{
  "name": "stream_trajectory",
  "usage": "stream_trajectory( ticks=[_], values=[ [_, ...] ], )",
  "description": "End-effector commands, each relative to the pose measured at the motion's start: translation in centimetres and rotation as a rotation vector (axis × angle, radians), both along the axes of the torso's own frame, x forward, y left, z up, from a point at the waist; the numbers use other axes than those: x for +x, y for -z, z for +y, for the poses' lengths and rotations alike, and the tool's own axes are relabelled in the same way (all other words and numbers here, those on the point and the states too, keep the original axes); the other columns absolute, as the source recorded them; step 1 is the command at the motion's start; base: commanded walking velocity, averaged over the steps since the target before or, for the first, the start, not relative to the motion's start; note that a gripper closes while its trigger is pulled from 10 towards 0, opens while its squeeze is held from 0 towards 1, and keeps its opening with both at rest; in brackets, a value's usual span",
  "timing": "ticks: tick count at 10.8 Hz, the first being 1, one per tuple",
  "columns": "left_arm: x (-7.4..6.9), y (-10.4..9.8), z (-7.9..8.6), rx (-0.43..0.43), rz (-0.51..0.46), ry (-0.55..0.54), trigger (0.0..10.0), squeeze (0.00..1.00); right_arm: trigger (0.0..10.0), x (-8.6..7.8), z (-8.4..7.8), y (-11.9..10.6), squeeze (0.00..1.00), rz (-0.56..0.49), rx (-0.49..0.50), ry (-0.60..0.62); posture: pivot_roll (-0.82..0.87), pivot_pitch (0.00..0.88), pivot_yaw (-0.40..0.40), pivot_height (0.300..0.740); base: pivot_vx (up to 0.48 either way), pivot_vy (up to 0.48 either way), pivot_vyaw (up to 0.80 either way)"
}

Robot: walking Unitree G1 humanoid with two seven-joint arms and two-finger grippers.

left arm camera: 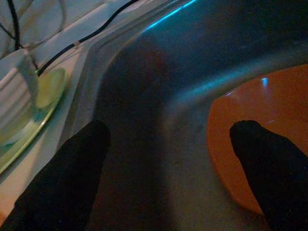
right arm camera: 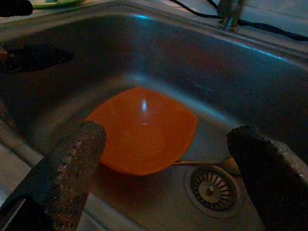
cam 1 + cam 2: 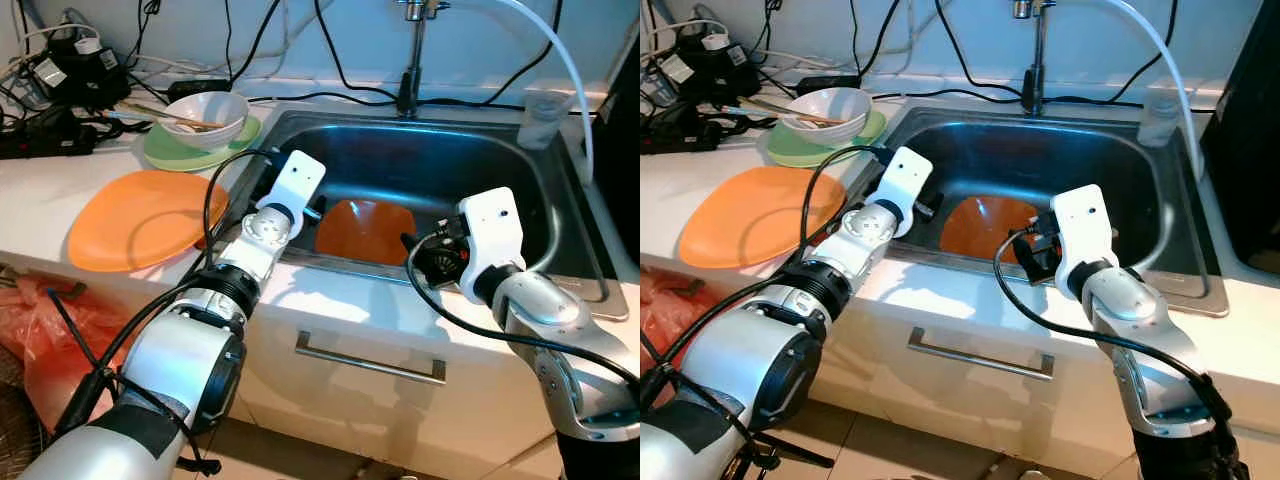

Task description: Kitchen organization

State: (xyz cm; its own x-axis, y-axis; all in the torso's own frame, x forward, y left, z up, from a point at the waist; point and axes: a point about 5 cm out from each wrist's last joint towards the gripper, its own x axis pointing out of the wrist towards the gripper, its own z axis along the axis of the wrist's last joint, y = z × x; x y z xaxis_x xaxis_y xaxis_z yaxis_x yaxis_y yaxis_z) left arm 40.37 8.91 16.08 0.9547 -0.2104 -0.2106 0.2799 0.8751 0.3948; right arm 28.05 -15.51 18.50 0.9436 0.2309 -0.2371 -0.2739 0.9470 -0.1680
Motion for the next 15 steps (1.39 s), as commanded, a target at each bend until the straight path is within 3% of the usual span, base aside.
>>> stream_trajectory(
  ticks=[1, 4, 7, 9, 10, 15],
  values=[
    [0.3, -0.9, 0.4, 0.006, -0.029, -0.023, 10.0, 1.0, 10.0, 0.2, 0.4, -0.3, 0.0, -0.018, 0.002, -0.015, -0.18, 0.0, 0.092, 0.74, 0.0, 0.0, 0.0],
    [0.6, -1.3, 2.0, 0.105, -0.052, -0.043, 10.0, 1.0, 10.0, 0.4, 0.3, -0.4, 0.0, -0.03, 0.011, -0.007, -0.17, 0.0, 0.1, 0.74, 0.0, 0.0, 0.0],
    [0.6, -1.3, 3.7, 0.103, -0.062, -0.091, 10.0, 1.0, 10.0, 0.6, 0.6, -0.4, 0.0, -0.036, 0.023, -0.022, -0.16, 0.0, 0.096, 0.74, 0.0, 0.0, 0.0],
    [0.5, -1.1, 4.6, 0.09, -0.081, -0.14, 10.0, 1.0, 10.0, 0.1, 2.4, -0.7, 0.0, -0.022, 0.095, -0.153, -0.14, 0.0, 0.088, 0.74, 0.0, 0.0, 0.0],
    [0.2, -0.3, 5.1, 0.113, -0.057, -0.141, 10.0, 1.0, 10.0, -0.3, 3.3, -0.5, 0.0, -0.013, 0.085, -0.22, -0.14, 0.0, 0.089, 0.74, 0.0, 0.0, 0.0],
    [-0.3, 0.3, 6.4, 0.18, -0.053, -0.146, 10.0, 1.0, 10.0, -0.4, 3.3, -0.1, 0.0, -0.005, 0.08, -0.232, -0.13, 0.0, 0.095, 0.74, 0.0, 0.0, 0.0]
  ],
)
